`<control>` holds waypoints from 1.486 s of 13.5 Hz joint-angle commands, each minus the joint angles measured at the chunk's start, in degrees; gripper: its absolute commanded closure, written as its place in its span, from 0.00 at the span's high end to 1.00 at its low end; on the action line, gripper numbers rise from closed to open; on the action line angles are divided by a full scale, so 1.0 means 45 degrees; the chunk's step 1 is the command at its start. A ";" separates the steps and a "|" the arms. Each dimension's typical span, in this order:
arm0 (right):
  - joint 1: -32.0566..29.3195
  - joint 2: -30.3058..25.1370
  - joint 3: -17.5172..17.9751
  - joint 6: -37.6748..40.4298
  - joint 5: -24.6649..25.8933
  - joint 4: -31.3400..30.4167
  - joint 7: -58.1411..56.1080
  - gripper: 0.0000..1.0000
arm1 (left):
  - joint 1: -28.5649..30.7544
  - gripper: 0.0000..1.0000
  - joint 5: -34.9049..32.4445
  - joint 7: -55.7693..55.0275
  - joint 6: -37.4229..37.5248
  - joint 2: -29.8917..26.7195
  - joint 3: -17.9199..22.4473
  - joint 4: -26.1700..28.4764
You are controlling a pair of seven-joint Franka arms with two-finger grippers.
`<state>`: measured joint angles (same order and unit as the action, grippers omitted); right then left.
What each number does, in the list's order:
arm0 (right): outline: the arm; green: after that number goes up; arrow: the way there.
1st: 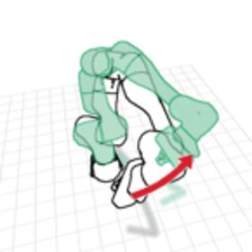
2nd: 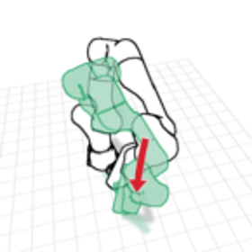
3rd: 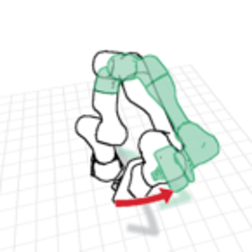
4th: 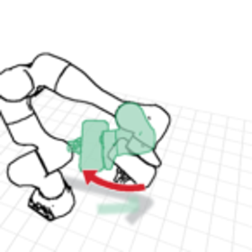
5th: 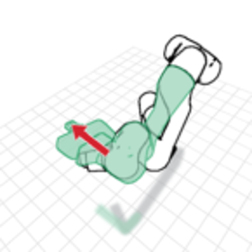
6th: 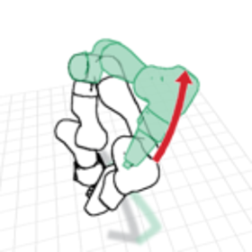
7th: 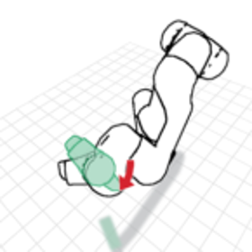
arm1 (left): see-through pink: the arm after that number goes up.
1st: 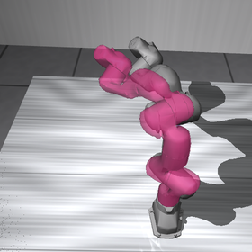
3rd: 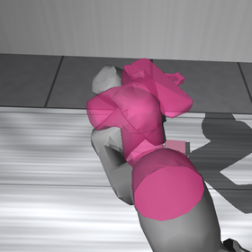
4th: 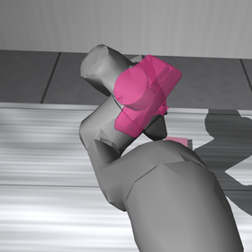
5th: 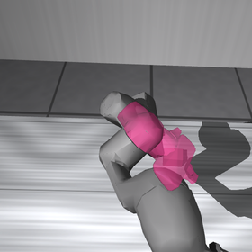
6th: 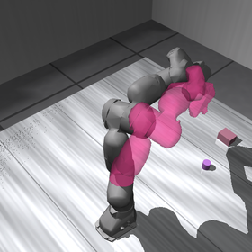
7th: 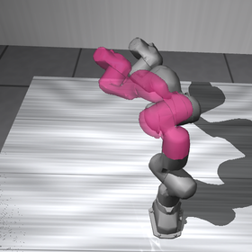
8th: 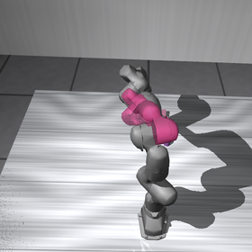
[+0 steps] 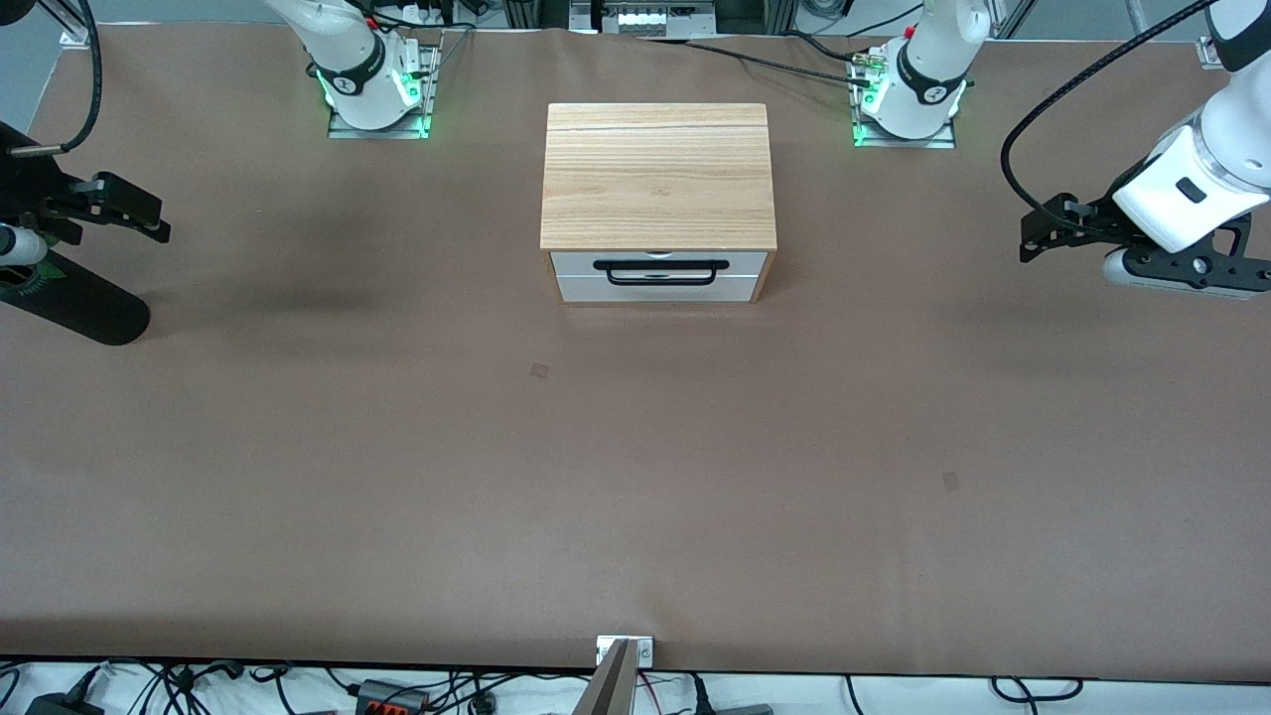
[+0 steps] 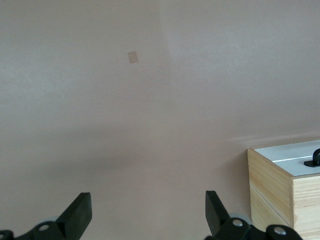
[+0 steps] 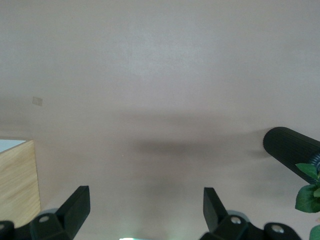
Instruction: Pull top drawer with both arms simultaneously
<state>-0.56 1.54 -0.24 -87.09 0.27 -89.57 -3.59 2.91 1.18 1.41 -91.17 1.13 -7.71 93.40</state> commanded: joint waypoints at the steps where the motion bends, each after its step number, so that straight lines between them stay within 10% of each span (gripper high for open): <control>1: 0.0006 -0.0147 0.0034 0.0133 -0.0157 -0.0056 -0.0258 1.00 | 0.0116 1.00 0.0166 0.0001 0.0144 -0.0037 -0.0104 -0.0149; 14: -0.0443 0.0086 -0.0160 0.0485 -0.0235 -0.0076 -0.0219 1.00 | 0.0000 1.00 0.0498 0.0137 0.1802 0.0841 -0.0104 -0.0717; 20: -0.0364 0.1002 -0.0024 0.0155 -0.0487 0.0041 -0.0335 1.00 | 0.0233 1.00 0.4046 0.0855 0.3737 0.1935 -0.0104 -0.0483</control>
<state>-1.86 4.21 -0.58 -85.66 -0.37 -89.74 -4.29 3.04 14.61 2.10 -76.36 7.66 -7.89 92.33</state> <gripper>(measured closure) 0.000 0.000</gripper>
